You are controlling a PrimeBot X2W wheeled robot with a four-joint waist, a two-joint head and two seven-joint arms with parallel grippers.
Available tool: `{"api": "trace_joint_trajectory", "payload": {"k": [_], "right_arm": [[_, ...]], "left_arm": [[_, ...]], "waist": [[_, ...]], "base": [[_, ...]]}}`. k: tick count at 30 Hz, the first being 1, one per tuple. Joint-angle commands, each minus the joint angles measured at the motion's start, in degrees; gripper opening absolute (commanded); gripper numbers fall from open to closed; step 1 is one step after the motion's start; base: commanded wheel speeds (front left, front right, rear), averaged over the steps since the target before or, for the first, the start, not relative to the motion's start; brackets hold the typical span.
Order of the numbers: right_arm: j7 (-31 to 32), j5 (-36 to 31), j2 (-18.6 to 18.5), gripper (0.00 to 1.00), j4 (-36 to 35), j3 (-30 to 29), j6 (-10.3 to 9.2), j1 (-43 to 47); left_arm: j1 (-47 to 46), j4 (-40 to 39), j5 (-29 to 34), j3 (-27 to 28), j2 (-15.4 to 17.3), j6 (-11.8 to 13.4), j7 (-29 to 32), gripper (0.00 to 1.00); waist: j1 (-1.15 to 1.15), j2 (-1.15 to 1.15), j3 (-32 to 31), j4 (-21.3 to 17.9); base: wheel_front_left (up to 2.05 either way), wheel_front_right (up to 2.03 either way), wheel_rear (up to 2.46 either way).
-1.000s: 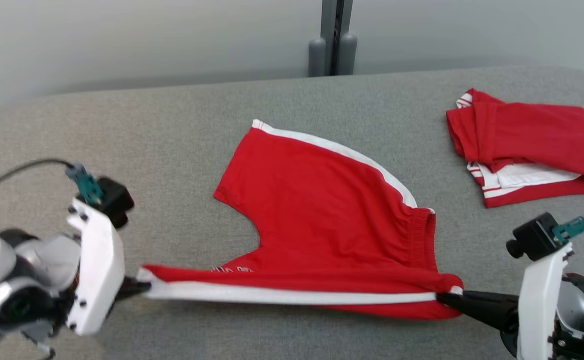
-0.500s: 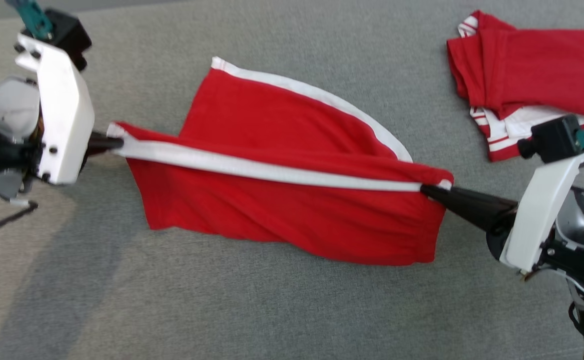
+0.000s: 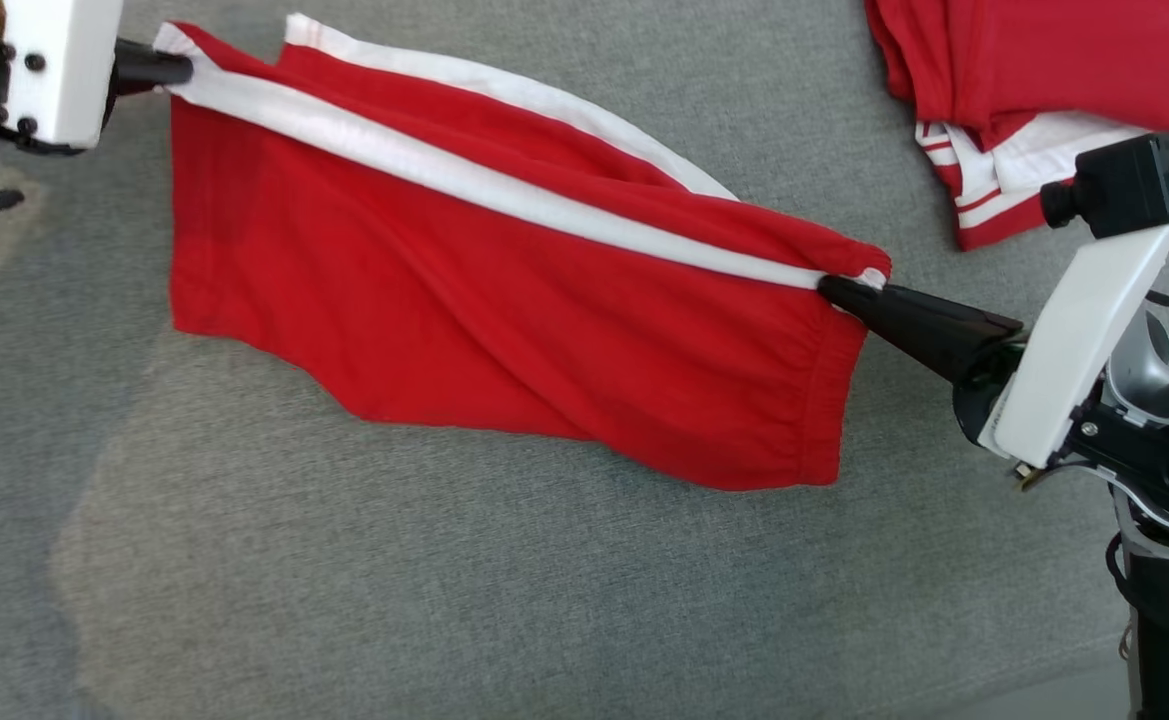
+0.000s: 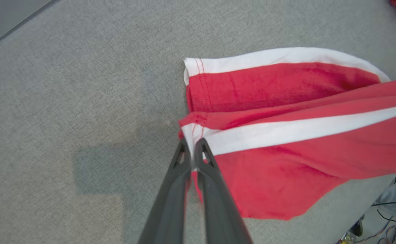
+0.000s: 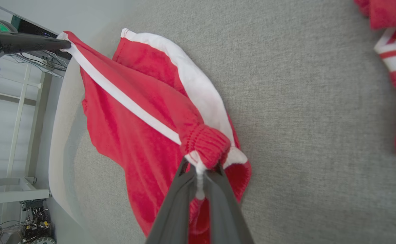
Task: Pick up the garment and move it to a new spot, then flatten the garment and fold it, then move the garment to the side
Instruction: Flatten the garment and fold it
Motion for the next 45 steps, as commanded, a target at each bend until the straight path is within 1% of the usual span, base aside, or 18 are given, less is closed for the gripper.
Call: {"api": "trace_joint_trajectory", "payload": {"k": [1, 7, 8, 9, 10, 11, 12, 15, 20, 25, 27, 30, 33, 38, 40, 44, 45], "right_arm": [[-0.4, -0.23, 0.17, 0.0, 0.3, 0.02, -0.02, -0.94], [-1.67, -0.24, 0.97, 0.0, 1.39, 0.82, -0.01, -1.95], [-1.84, -0.26, 1.05, 0.1, 1.59, 0.91, -0.01, -1.96], [-2.06, -0.28, 1.1, 0.29, 1.77, 1.04, -0.01, -1.87], [-2.21, -0.25, 1.14, 0.45, 1.97, 1.07, -0.01, -1.71], [-2.39, -0.17, 1.21, 1.0, 2.13, 1.13, -0.01, -1.57], [-2.67, -0.16, 1.31, 1.0, 2.3, 1.26, -0.01, -1.43], [-3.16, -0.01, 1.39, 1.0, 2.61, 1.36, -0.01, -0.82], [-4.16, 0.49, 0.79, 1.0, 2.07, 0.68, -0.01, 0.77], [-5.5, 1.06, 0.31, 1.0, 0.43, -0.28, 0.0, 3.03], [-6.36, 1.4, 0.1, 1.0, -0.73, -1.01, 0.0, 4.38], [-7.31, 1.84, 0.01, 1.0, -2.42, -1.81, 0.0, 6.88], [-7.87, 2.36, 0.08, 1.0, -4.08, -2.74, 0.0, 9.04], [-8.95, 2.84, 0.41, 1.0, -5.61, -3.78, 0.0, 11.95], [-9.24, 2.95, 0.51, 1.0, -5.79, -4.02, 0.0, 12.89], [-9.99, 3.01, 0.62, 1.0, -5.6, -4.33, 0.0, 14.66], [-9.99, 3.01, 0.62, 1.0, -5.6, -4.33, 0.0, 14.66]], "left_arm": [[-1.54, 1.57, 0.65, 0.33, -0.25, -0.36, 0.16, 0.0], [-2.8, 5.86, 1.14, 0.86, -2.47, -1.94, -1.92, 0.0], [-2.65, 6.63, 1.29, 0.89, -2.75, -2.26, -2.49, 0.0], [-2.27, 7.31, 1.35, 0.79, -2.97, -2.62, -2.98, 0.0], [-1.85, 8.08, 1.53, 0.77, -3.14, -2.89, -3.7, 0.0], [-1.65, 8.8, 1.88, 0.81, -3.37, -2.99, -4.49, 0.59], [-1.32, 9.42, 2.05, 0.7, -3.74, -3.3, -5.12, 1.0], [-0.64, 11.18, 1.65, 1.03, -4.52, -3.88, -6.64, 1.0], [0.65, 12.3, 1.46, 0.91, -4.95, -5.74, -8.35, 1.0], [2.91, 12.92, 0.55, 0.1, -4.18, -6.64, -8.13, 1.0], [4.17, 13.0, 0.1, -0.24, -3.34, -6.93, -7.77, 1.0], [6.46, 13.08, -0.86, -0.7, -2.11, -7.08, -7.24, 1.0], [7.73, 13.61, -1.39, -0.57, -0.18, -6.7, -6.7, 1.0], [10.55, 14.23, -5.11, 0.65, 1.77, -5.82, -5.22, 1.0], [12.06, 14.01, -6.87, 1.11, 1.96, -5.59, -4.56, 1.0], [14.1, 11.0, -11.19, 2.1, 0.87, -5.88, -2.3, 1.0], [14.1, 11.0, -11.19, 2.1, 0.87, -5.88, -2.3, 1.0]], "waist": [[0.0, 0.0, 2.0, -1.72], [0.0, 0.0, 3.03, -2.9], [0.0, 0.0, 3.03, -3.01], [0.0, 0.0, 2.98, -3.09], [0.0, 0.0, 2.89, -3.12], [0.0, 0.0, 2.83, -3.13], [0.0, 0.0, 2.73, -3.11], [0.0, 0.0, 2.03, -2.9], [0.0, 0.0, -0.04, -2.69], [0.0, 0.0, -1.96, -3.05], [0.0, 0.0, -2.6, -3.38], [0.0, 0.0, -2.97, -4.22], [0.0, 0.0, -2.47, -5.29], [0.0, 0.0, -1.44, -7.23], [0.0, 0.0, -1.33, -7.75], [0.0, 0.0, -1.6, -8.14], [0.0, 0.0, -1.6, -8.14]], "base": [[0.0, 0.0, 0.0], [0.0, 0.0, 0.0], [0.0, 0.0, 0.0], [0.0, 0.0, 0.0], [0.0, 0.0, 0.0], [0.0, 0.0, 0.0], [0.0, 0.0, 0.0], [0.0, 0.0, 0.0], [0.0, 0.0, 0.0], [0.0, 0.0, 0.0], [0.0, 0.0, 0.0], [0.0, 0.0, 0.0], [0.0, 0.0, 0.0], [0.0, 0.0, 0.0], [0.0, 0.0, 0.0], [0.0, 0.0, 0.0], [0.0, 0.0, 0.0]]}}
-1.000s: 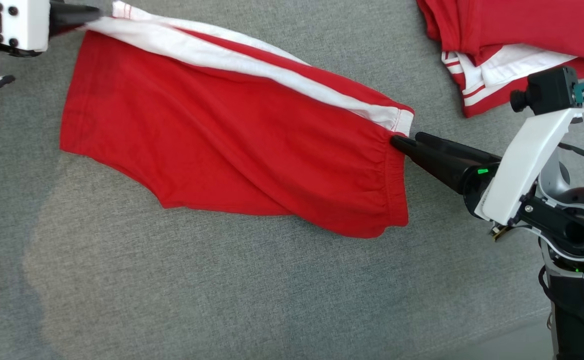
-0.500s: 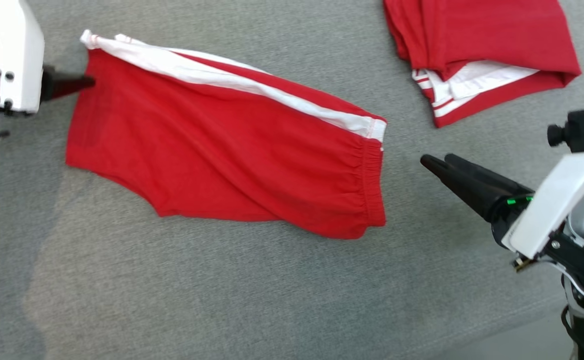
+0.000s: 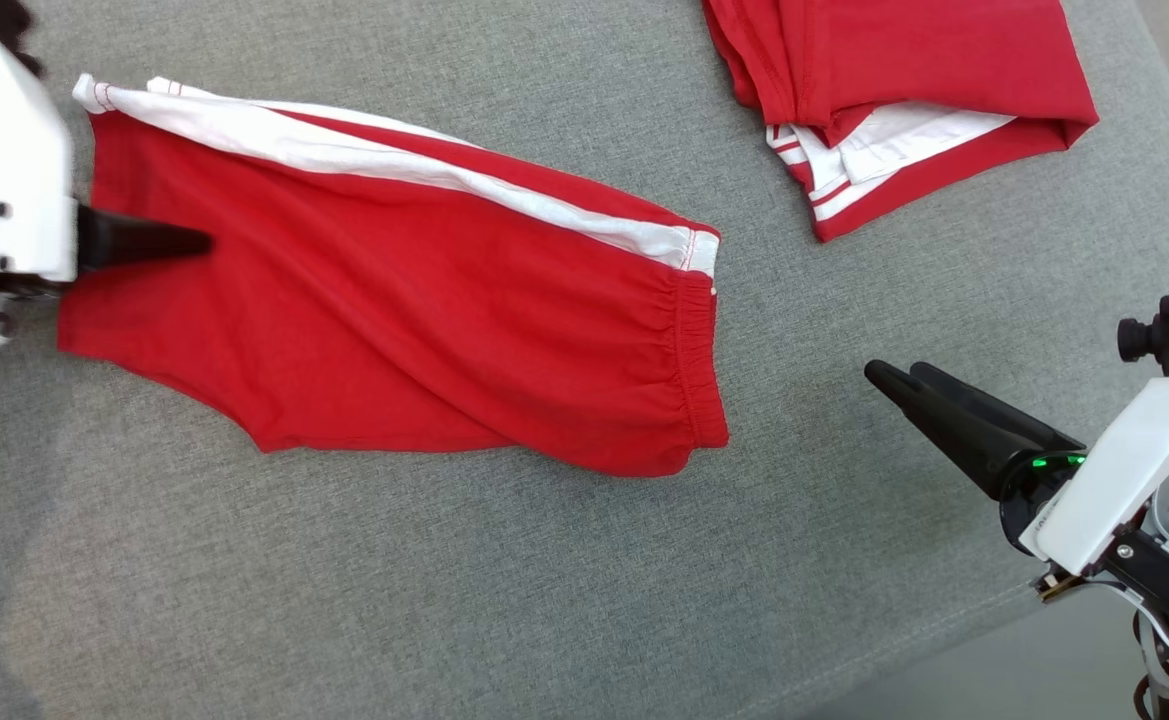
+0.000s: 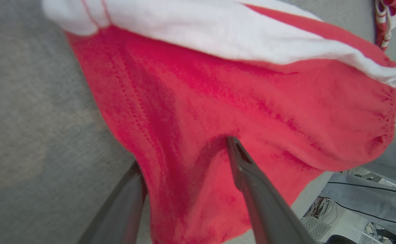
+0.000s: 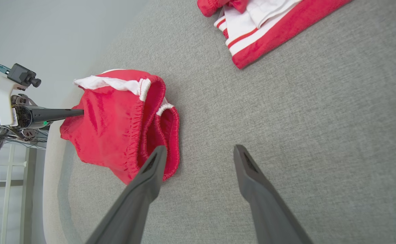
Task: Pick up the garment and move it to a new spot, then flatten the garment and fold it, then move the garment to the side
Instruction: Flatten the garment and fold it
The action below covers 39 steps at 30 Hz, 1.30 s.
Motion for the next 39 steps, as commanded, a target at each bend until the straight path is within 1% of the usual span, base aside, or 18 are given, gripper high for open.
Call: {"api": "trace_joint_trajectory", "payload": {"k": [1, 2, 4, 5, 11, 19, 23, 30, 33, 38, 39], "right_arm": [[-0.56, 0.15, 0.01, 1.0, 0.21, -0.19, 0.02, 0.49], [-0.67, 0.03, 0.1, 1.0, 0.36, 0.03, 0.02, 0.65], [-0.92, -0.08, 0.2, 1.0, 0.52, 0.49, 0.02, 0.53], [-1.02, -0.09, 0.26, 1.0, 0.57, 0.7, 0.02, 0.31], [-1.51, -0.75, 0.25, 1.0, 1.52, 1.2, 0.02, 0.31], [-0.64, -1.28, -0.78, 1.0, 2.77, 0.64, 0.02, 1.9], [0.21, -1.76, -0.99, 1.0, 3.32, 0.23, 0.02, 3.02], [1.61, -2.5, -0.85, 1.0, 3.52, -1.09, 0.02, 4.48], [2.54, -2.67, -0.91, 1.0, 2.95, -1.93, 0.02, 5.31], [3.7, -3.03, -0.69, 1.0, 1.99, -2.84, 0.02, 6.51], [3.84, -3.15, -0.61, 1.0, 1.9, -2.94, 0.02, 6.62]], "left_arm": [[1.93, -0.82, -1.36, -0.07, -0.98, 0.03, 0.67, 1.0], [1.94, -2.17, -2.01, 0.32, -1.03, 0.66, 1.13, 0.7], [1.66, -3.21, -1.05, -0.05, -0.79, 0.76, 0.8, 0.25], [1.6, -3.47, -0.73, -0.16, -0.66, 0.84, 0.65, 0.0], [2.75, -4.15, -0.38, -0.21, -0.38, 0.99, -0.46, 0.0], [7.35, -5.38, -1.59, -1.48, -0.98, 0.72, -0.89, 0.0], [10.9, -6.46, -2.46, -1.93, -0.38, 1.46, -1.92, 0.0], [16.07, -7.88, -3.88, -2.4, 0.96, 2.4, -3.62, 0.0], [17.71, -7.72, -3.18, -2.54, 1.97, 2.73, -5.3, 0.0], [19.66, -6.19, -2.2, -2.71, 2.18, 2.64, -7.87, 0.0], [20.0, -5.7, -2.01, -2.76, 2.09, 2.68, -8.35, 0.44]], "waist": [[0.0, 0.0, -0.08, 0.01], [0.0, 0.0, -0.12, 0.0], [0.0, 0.0, -0.03, -0.07], [0.0, 0.0, 0.02, -0.11], [0.0, 0.0, -1.44, 0.65], [0.0, 0.0, -7.76, 4.39], [0.0, 0.0, -10.77, 6.24], [0.0, 0.0, -14.05, 8.49], [0.0, 0.0, -14.97, 9.19], [0.0, 0.0, -16.33, 10.18], [0.0, 0.0, -16.59, 10.38]], "base": [[0.0, 0.0, 0.0], [0.0, 0.0, 0.0], [0.0, 0.0, 0.0], [0.0, 0.0, 0.0], [0.0, 0.0, 0.0], [0.0, 0.0, 0.0], [0.0, 0.0, 0.0], [0.0, 0.0, 0.0], [0.0, 0.0, 0.0], [0.0, 0.0, 0.0], [0.0, 0.0, 0.0]]}}
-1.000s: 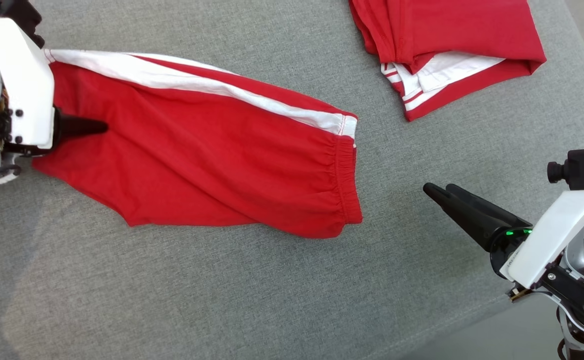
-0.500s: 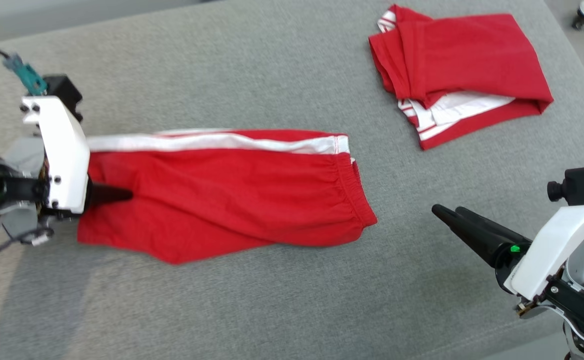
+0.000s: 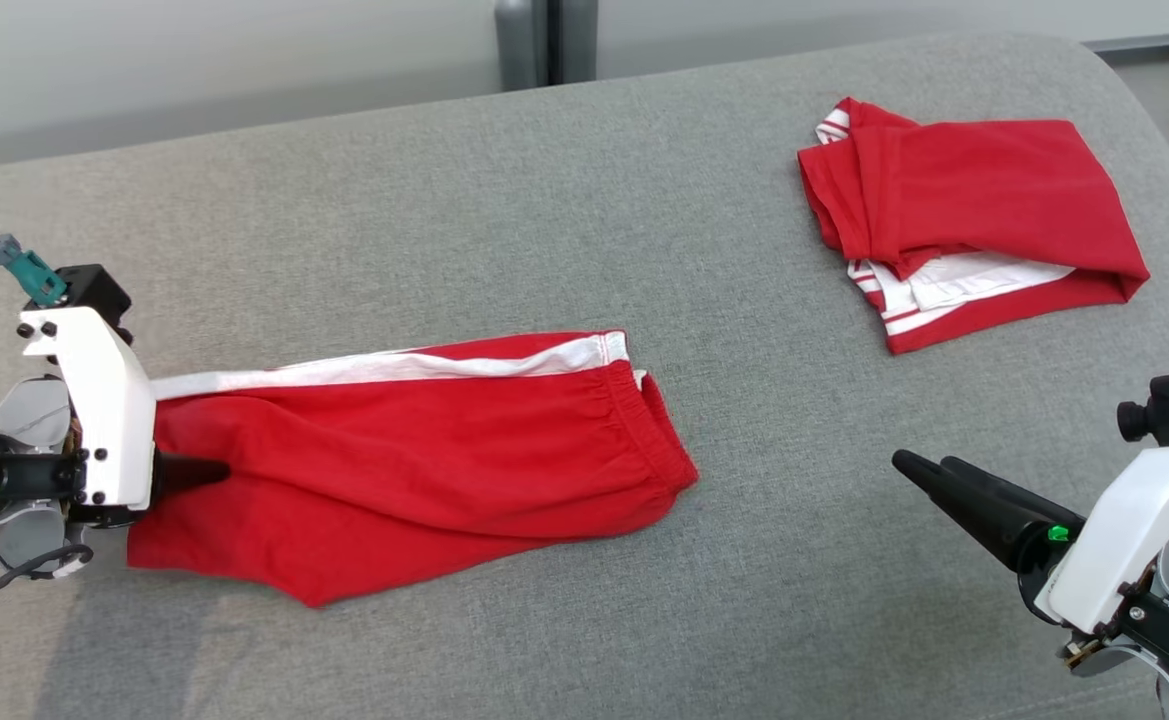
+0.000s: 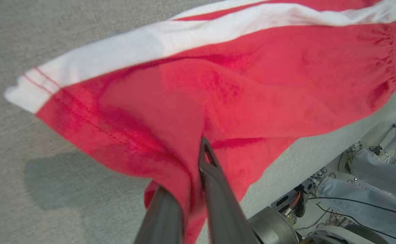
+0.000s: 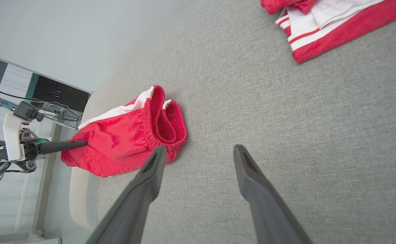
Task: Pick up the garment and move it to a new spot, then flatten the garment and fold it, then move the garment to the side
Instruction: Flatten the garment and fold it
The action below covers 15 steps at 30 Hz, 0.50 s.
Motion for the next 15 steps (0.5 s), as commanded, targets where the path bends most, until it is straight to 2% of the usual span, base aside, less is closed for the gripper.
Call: {"api": "trace_joint_trajectory", "payload": {"k": [1, 8, 15], "right_arm": [[0.44, -0.42, 0.06, 1.0, -0.24, -0.22, 0.02, 0.55], [1.45, -1.08, 0.62, 1.0, -0.14, -1.06, 0.02, 2.75], [0.42, -2.01, -0.14, 1.0, -3.02, -1.99, 0.02, 3.96]], "left_arm": [[0.87, 0.94, 0.52, 0.05, -0.26, 0.19, -0.83, 1.0], [1.67, 2.62, 1.96, 0.23, -2.35, -1.47, -4.85, 1.0], [1.43, -0.01, 6.34, 0.93, -0.75, -2.79, -12.17, 1.0]], "waist": [[0.0, 0.0, -0.81, 0.67], [0.0, 0.0, -4.68, 3.26], [0.0, 0.0, -8.9, 6.44]], "base": [[0.0, 0.0, 0.0], [0.0, 0.0, 0.0], [0.0, 0.0, 0.0]]}}
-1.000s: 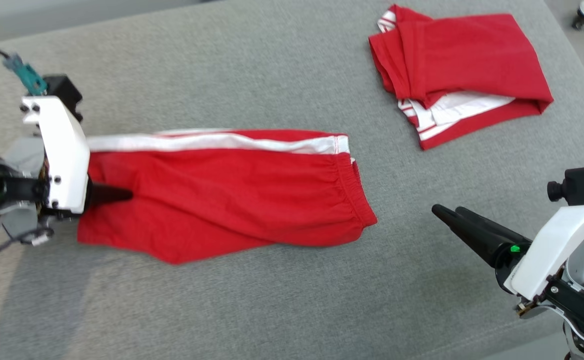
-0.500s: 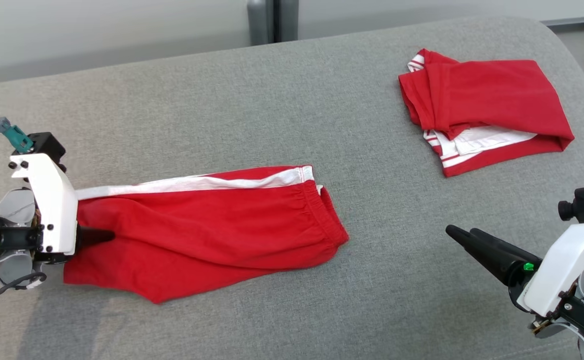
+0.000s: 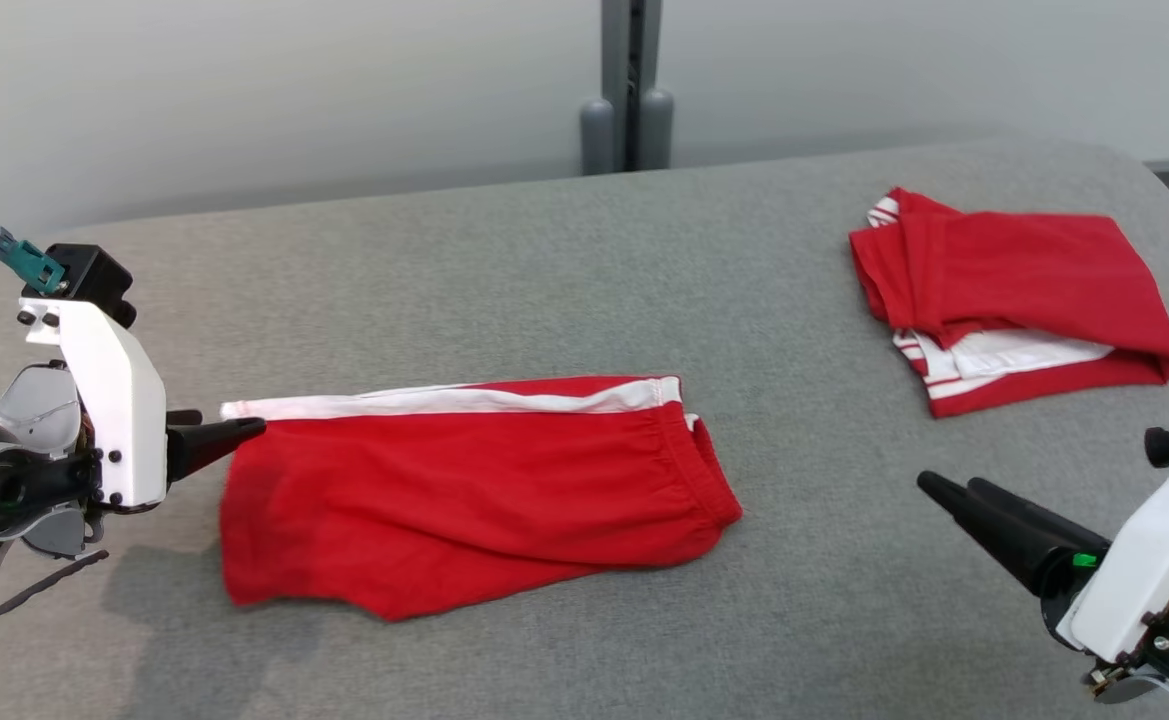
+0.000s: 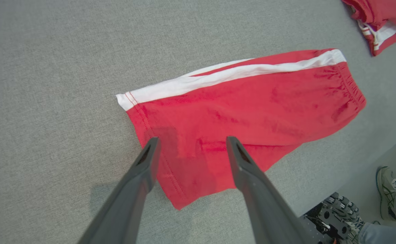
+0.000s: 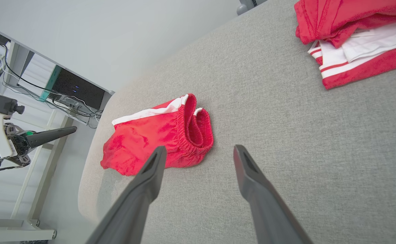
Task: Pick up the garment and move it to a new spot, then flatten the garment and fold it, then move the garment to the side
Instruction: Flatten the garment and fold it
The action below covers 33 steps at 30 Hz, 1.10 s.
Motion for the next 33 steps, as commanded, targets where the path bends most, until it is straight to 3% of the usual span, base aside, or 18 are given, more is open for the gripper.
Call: {"api": "trace_joint_trajectory", "payload": {"k": [1, 5, 9, 13, 14, 22, 26, 28, 33], "right_arm": [[-1.23, -0.47, -0.51, 1.0, -1.17, -0.1, 0.02, 0.56], [-4.71, -1.17, -1.11, 1.0, -2.87, -0.22, 0.02, 0.67], [-10.67, -2.59, -2.21, 1.0, -4.18, 0.75, 0.02, -0.37], [-17.79, -5.9, -4.25, 1.0, -4.84, 1.98, 0.02, -0.43], [-17.79, -5.9, -4.25, 1.0, -4.84, 1.98, 0.02, -0.43], [-33.94, -10.17, -6.46, 1.0, -1.91, 5.21, 0.02, 2.27], [-41.54, -11.25, -7.36, 1.0, 0.78, 6.46, 0.02, 4.27], [-45.07, -11.88, -7.86, 1.0, 2.37, 6.99, 0.02, 5.06], [-52.16, -13.28, -9.02, 1.0, 7.75, 8.96, 0.02, 7.2]], "left_arm": [[0.84, -1.21, 0.71, 0.29, 0.69, -0.36, -1.53, 1.0], [1.64, -4.35, 4.06, 1.59, 2.16, 0.81, -8.81, 1.0], [3.7, -8.11, 7.66, 4.04, 2.86, 4.1, -19.89, 1.0], [7.14, -12.97, 10.59, 6.62, 3.57, 9.41, -30.85, 1.0], [7.14, -12.97, 10.59, 6.62, 3.57, 9.41, -30.85, 1.0], [18.83, -22.18, 14.48, 11.51, 2.45, 23.93, -51.57, 1.0], [25.42, -24.85, 18.26, 15.98, 0.08, 28.67, -54.15, 1.0], [28.78, -26.14, 23.15, 20.46, -2.0, 30.32, -54.2, 1.0], [39.52, -28.02, 33.14, 30.37, -9.94, 30.21, -54.21, 1.0]], "waist": [[0.0, 0.0, -1.98, 2.15], [0.0, 0.0, -2.8, 4.03], [0.0, 0.0, -2.72, 5.42], [0.0, 0.0, -3.01, 6.57], [0.0, 0.0, -3.01, 6.57], [0.0, 0.0, -4.03, 7.77], [0.0, 0.0, -4.08, 8.2], [0.0, 0.0, -4.12, 8.39], [0.0, 0.0, -4.74, 8.75]], "base": [[0.0, 0.0, 0.0], [0.0, 0.0, 0.0], [0.0, 0.0, 0.0], [0.0, 0.0, 0.0], [0.0, 0.0, 0.0], [0.0, 0.0, 0.0], [0.0, 0.0, 0.0], [0.0, 0.0, 0.0], [0.0, 0.0, 0.0]]}}
